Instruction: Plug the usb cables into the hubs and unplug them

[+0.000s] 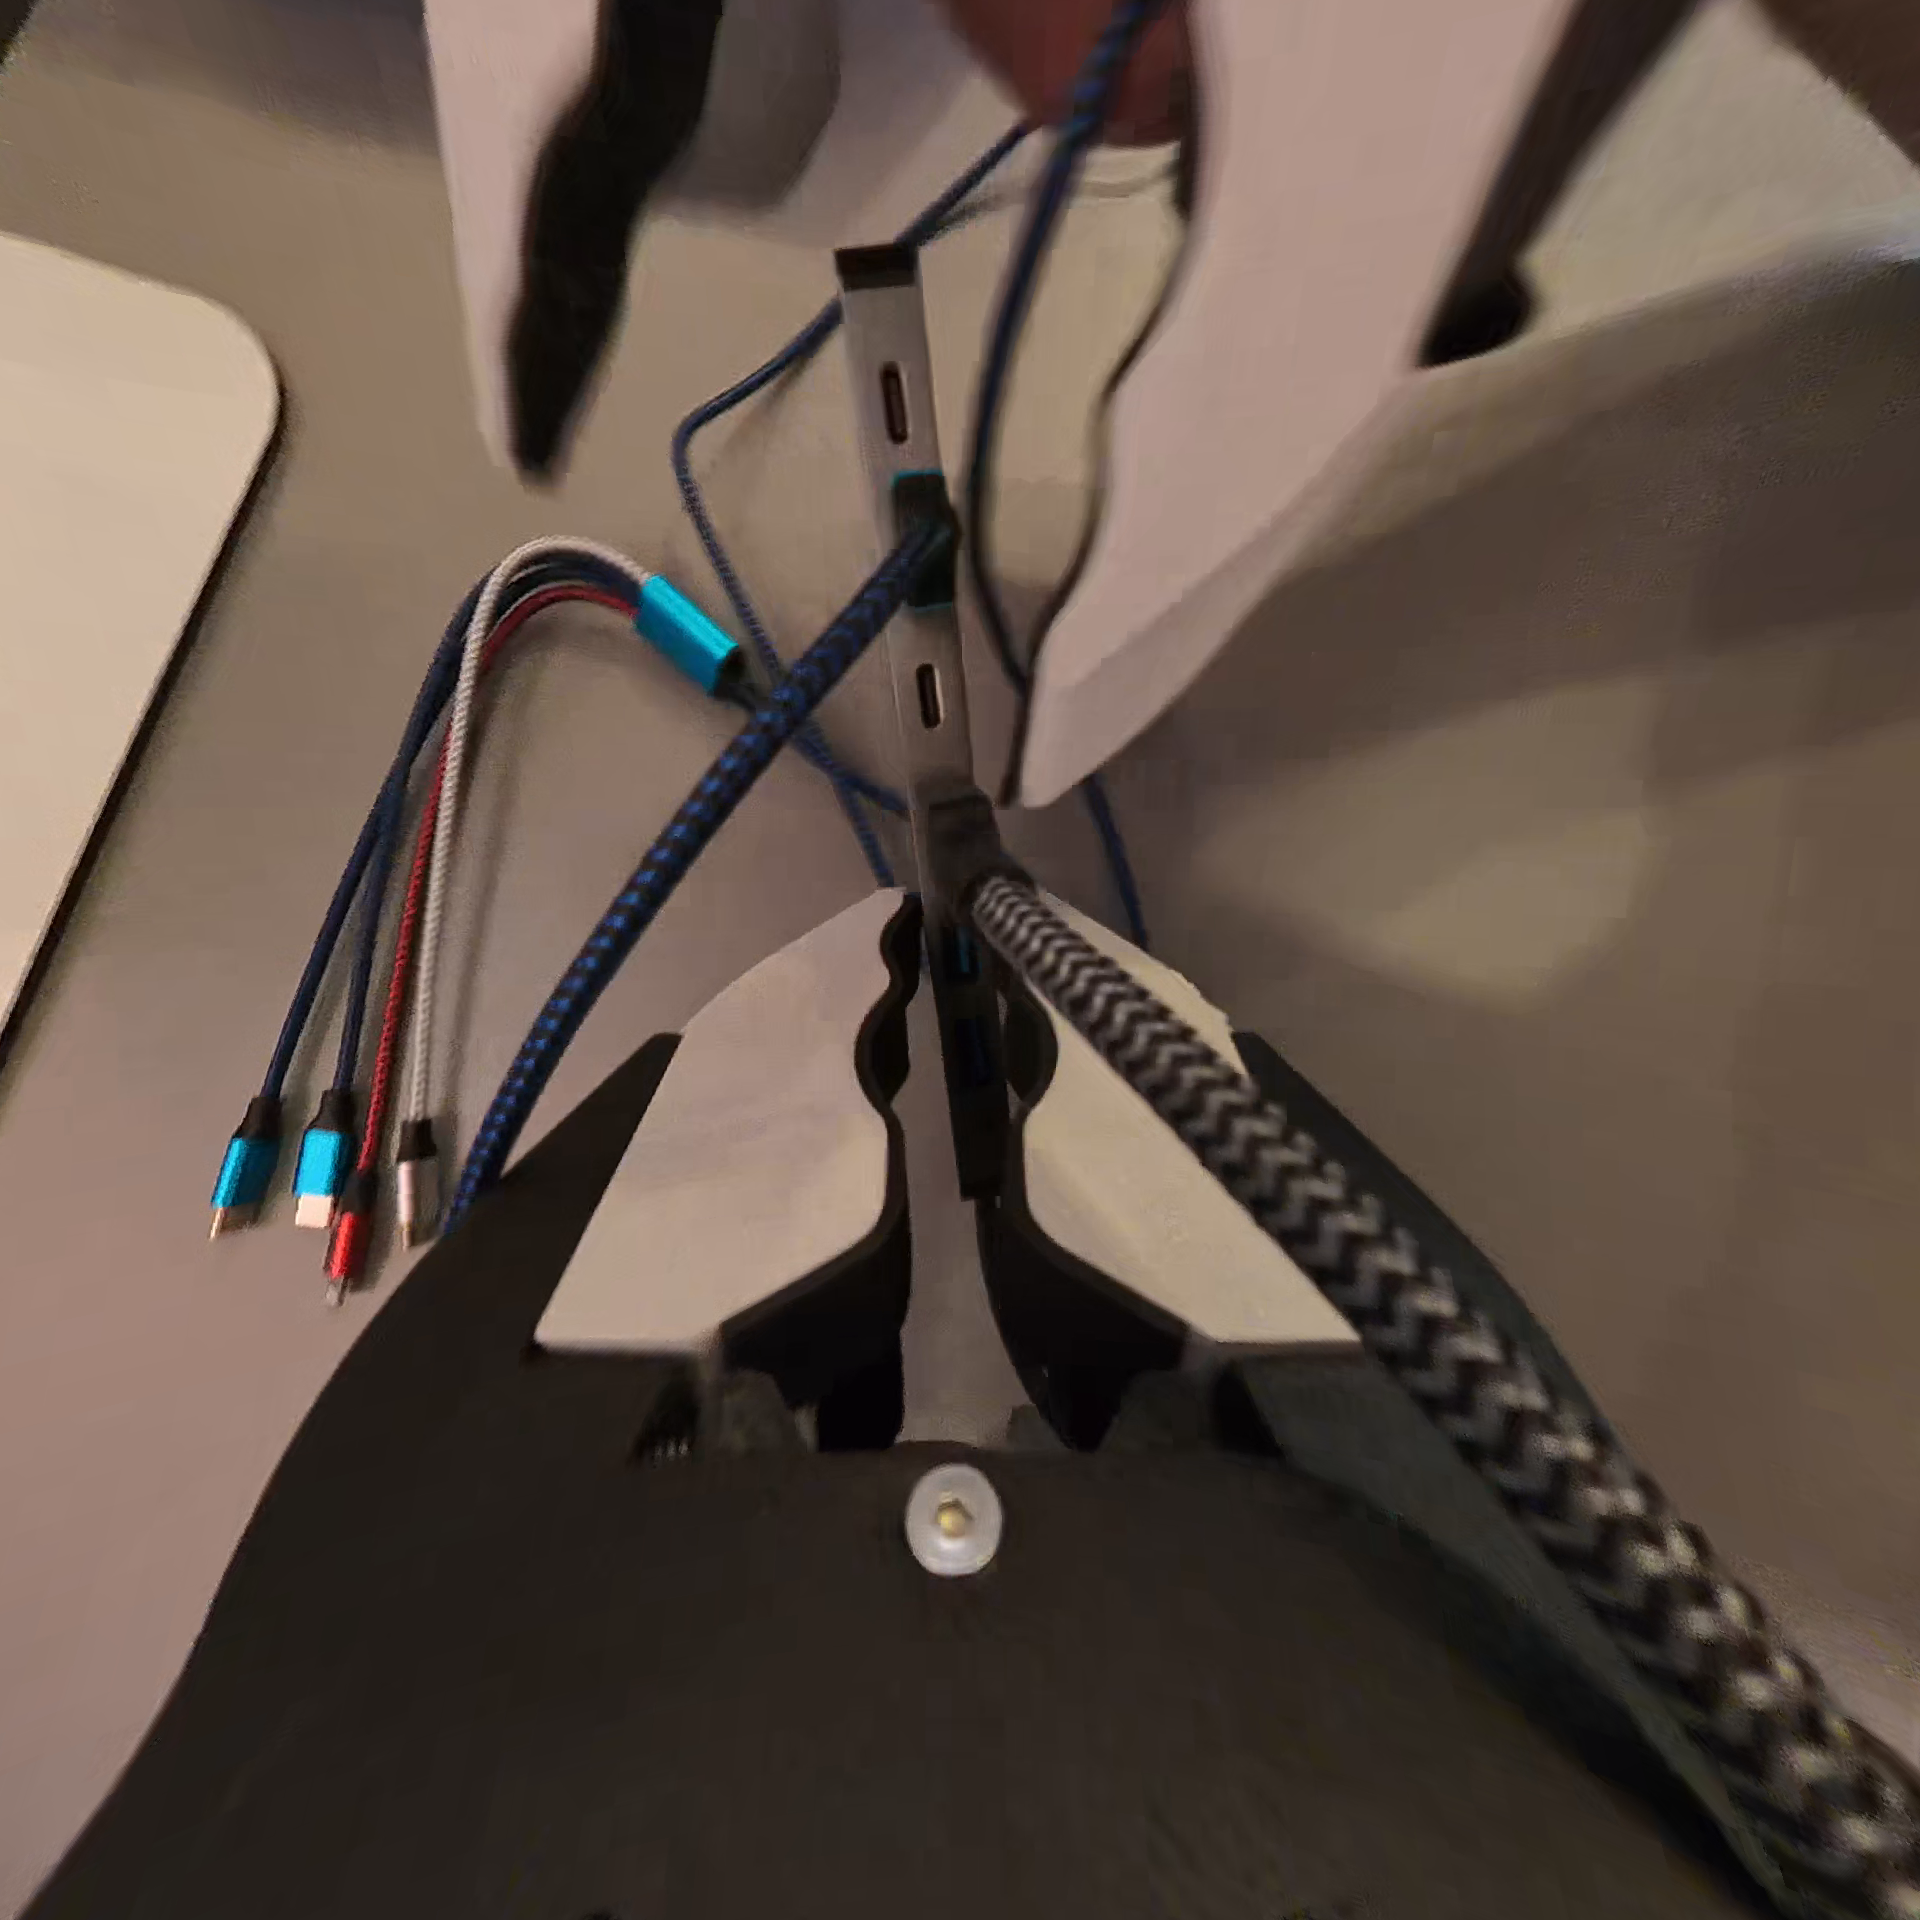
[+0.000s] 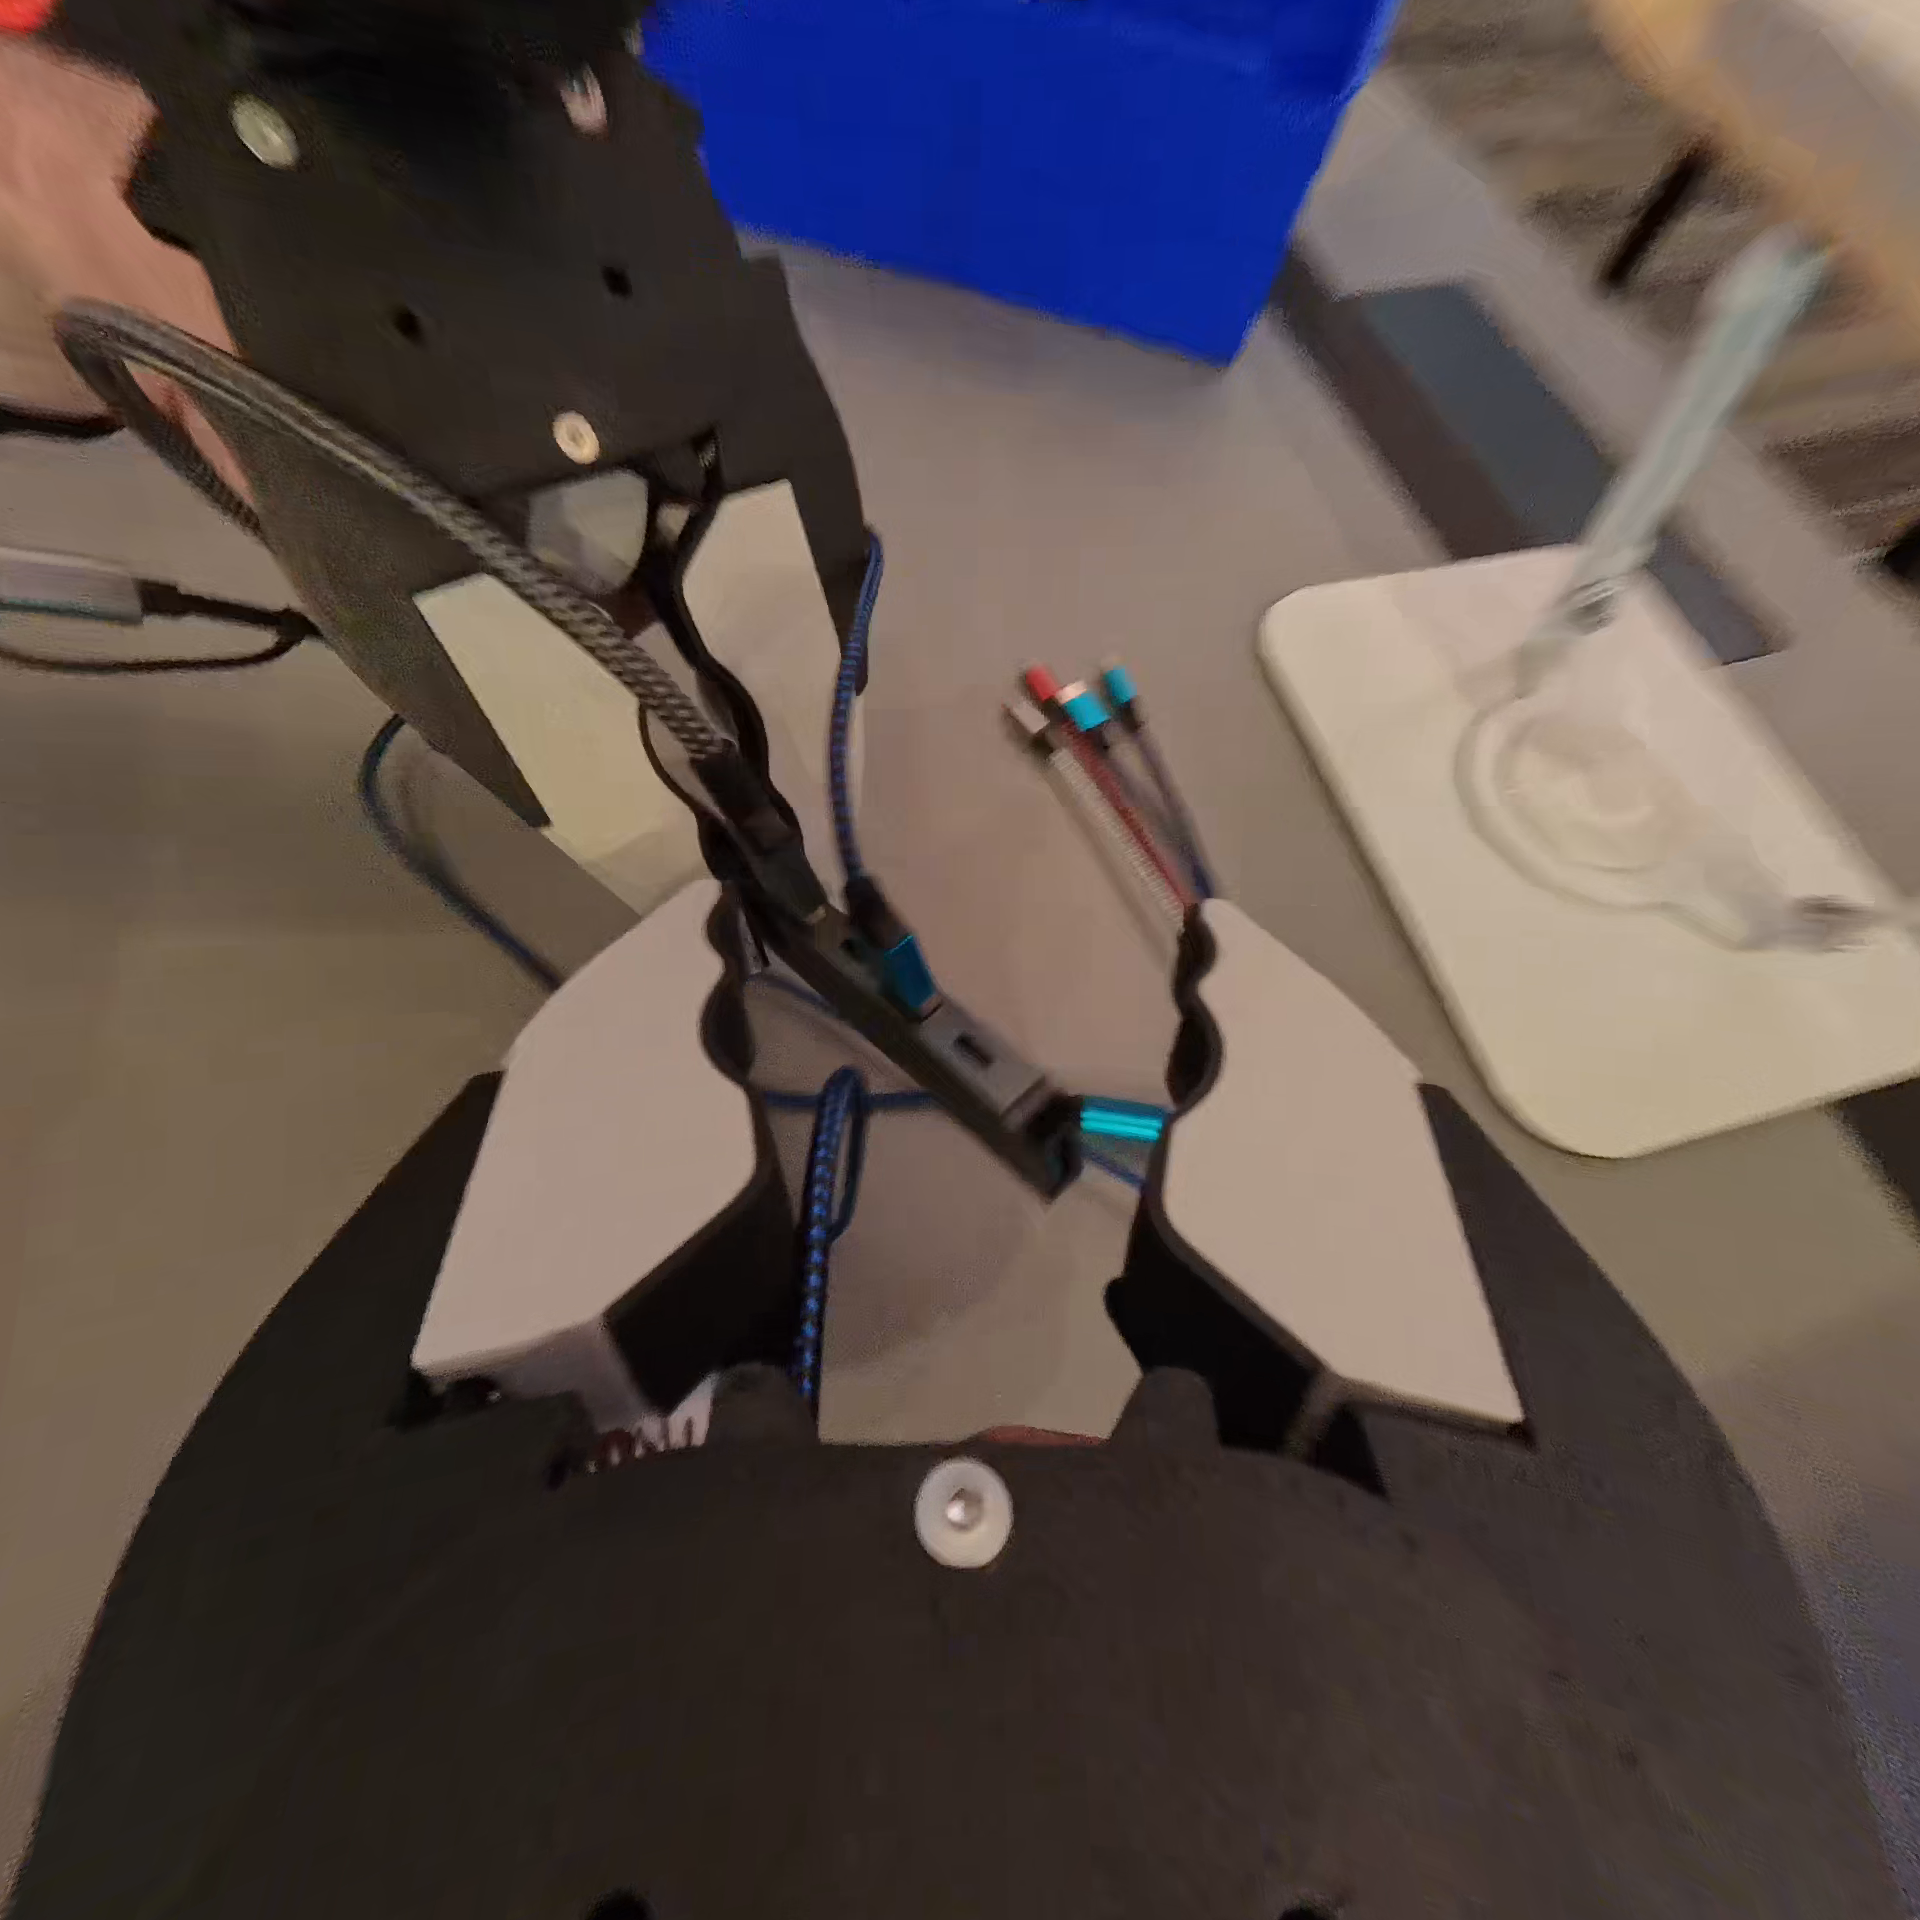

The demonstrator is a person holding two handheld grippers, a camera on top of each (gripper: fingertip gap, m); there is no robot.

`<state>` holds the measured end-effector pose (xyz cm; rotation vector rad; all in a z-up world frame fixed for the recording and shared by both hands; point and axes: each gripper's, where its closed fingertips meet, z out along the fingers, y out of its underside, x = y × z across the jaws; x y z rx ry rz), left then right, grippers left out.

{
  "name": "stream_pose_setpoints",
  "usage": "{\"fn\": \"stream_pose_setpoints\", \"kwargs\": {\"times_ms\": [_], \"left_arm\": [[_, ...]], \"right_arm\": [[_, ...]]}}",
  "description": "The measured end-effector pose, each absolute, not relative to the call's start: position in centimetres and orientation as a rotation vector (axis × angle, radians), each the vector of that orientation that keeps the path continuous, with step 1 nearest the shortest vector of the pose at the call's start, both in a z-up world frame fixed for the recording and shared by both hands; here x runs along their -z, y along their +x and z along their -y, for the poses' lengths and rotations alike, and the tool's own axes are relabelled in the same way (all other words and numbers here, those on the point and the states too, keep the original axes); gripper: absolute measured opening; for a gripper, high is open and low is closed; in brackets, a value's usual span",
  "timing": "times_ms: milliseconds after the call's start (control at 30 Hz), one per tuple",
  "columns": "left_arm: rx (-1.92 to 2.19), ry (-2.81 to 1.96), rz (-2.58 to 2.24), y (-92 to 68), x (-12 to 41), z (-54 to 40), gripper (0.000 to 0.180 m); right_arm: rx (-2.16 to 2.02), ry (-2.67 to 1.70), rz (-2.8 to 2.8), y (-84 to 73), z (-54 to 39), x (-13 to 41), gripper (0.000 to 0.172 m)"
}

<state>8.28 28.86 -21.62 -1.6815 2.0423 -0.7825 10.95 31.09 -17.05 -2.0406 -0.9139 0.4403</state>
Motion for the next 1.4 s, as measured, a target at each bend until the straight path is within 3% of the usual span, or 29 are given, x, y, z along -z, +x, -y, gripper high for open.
{"fn": "stream_pose_setpoints", "kwargs": {"times_ms": [33, 133, 167, 233, 267, 567, 667, 700, 767, 867, 1233, 1400], "left_arm": [[0.796, -1.660, -2.055, 8.3, 21.5, -28.5, 0.013], [0.854, -1.626, -2.055, 8.1, 21.3, -28.3, 0.012], [0.864, -1.648, -2.054, 7.8, 21.5, -28.4, 0.014], [0.847, -1.667, -2.057, 7.3, 21.7, -29.1, 0.040], [0.845, -1.674, -2.014, 7.1, 21.2, -29.8, 0.045], [0.095, -1.801, -1.366, -8.2, 13.5, -47.1, 0.062], [-0.142, -2.068, -1.179, -18.3, 15.3, -52.6, 0.067], [-0.176, -2.170, -1.114, -21.0, 16.7, -53.7, 0.059], [-0.077, -2.325, -1.086, -23.1, 19.4, -53.9, 0.022], [0.031, -2.359, -1.057, -22.1, 20.0, -53.6, 0.007], [0.168, -2.441, -0.676, -9.3, 20.1, -53.0, 0.005], [0.280, -2.294, -0.641, -6.7, 18.0, -53.1, 0.021]], "right_arm": [[-0.538, -2.081, 0.977, 10.6, -30.4, 18.1, 0.068], [-0.803, -2.052, 1.122, 9.3, -27.9, 18.9, 0.017], [-0.807, -2.021, 1.124, 9.3, -27.8, 18.8, 0.013], [-0.825, -2.020, 1.138, 9.3, -27.0, 19.3, 0.012], [-0.800, -2.033, 1.135, 9.6, -26.9, 19.8, 0.012], [-0.879, -1.997, 1.079, 11.1, -25.4, 20.9, 0.011], [-0.875, -2.002, 1.070, 11.2, -25.5, 21.2, 0.011], [-0.878, -2.004, 1.070, 11.2, -25.6, 21.4, 0.011], [-0.879, -2.002, 1.083, 11.0, -25.5, 21.5, 0.011], [-0.873, -1.993, 1.097, 10.9, -25.3, 21.4, 0.011], [-0.865, -1.995, 1.090, 10.8, -25.5, 21.6, 0.011], [-0.839, -1.996, 1.079, 11.1, -25.6, 21.4, 0.011]]}}
